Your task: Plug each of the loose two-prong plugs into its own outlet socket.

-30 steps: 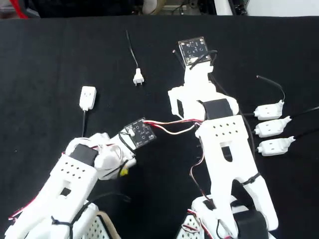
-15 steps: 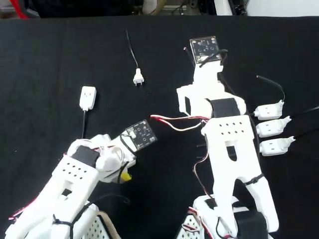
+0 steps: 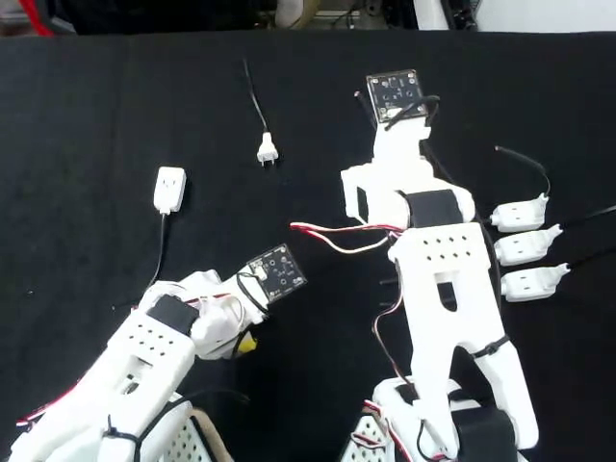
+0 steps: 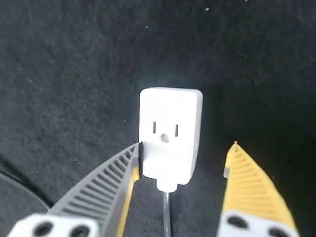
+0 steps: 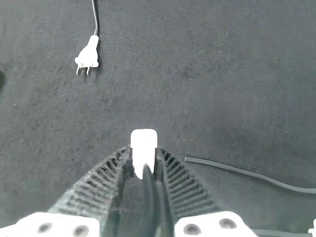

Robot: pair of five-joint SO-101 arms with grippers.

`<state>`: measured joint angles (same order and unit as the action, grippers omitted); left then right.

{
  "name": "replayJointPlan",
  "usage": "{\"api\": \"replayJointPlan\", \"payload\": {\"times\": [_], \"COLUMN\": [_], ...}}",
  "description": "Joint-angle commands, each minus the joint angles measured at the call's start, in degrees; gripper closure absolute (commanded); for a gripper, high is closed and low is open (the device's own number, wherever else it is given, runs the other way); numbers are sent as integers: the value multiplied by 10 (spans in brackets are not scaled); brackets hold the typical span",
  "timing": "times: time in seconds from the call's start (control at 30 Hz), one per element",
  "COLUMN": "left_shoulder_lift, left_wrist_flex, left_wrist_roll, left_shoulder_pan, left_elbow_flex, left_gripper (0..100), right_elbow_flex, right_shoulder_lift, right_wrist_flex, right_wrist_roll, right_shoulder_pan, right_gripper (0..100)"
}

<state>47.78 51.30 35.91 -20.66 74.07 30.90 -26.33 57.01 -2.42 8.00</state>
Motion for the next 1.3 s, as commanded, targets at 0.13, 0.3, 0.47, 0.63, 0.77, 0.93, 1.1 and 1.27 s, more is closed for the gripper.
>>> {"api": "replayJointPlan", "payload": {"times": [0.13, 0.3, 0.47, 0.63, 0.77, 0.93, 1.1, 1.27], "left_shoulder_lift": [-3, 2, 5, 5, 4, -3, -4, -69], "left_wrist_flex": [26, 35, 109, 163, 165, 78, 52, 28], "left_wrist_roll": [1, -4, -33, -55, -76, -100, -100, -101], "left_shoulder_pan": [-29, -31, -31, -32, -44, -80, -78, -31], "left_elbow_flex": [-12, -9, -86, -144, -125, -39, -8, -38], "left_gripper": [725, 725, 724, 724, 723, 697, 696, 696], "right_elbow_flex": [-24, -24, -24, -24, -24, -24, -23, -22], "right_shoulder_lift": [-1, 0, 0, 0, 0, 0, 0, 0], "right_wrist_flex": [-9, -9, -9, -9, -9, -9, -9, -9], "right_wrist_roll": [-3, -3, -3, -3, -4, -15, -16, -16], "right_shoulder_pan": [-6, -6, -6, -6, -6, -6, -6, -5], "right_gripper": [987, 987, 987, 987, 987, 987, 987, 987]}}
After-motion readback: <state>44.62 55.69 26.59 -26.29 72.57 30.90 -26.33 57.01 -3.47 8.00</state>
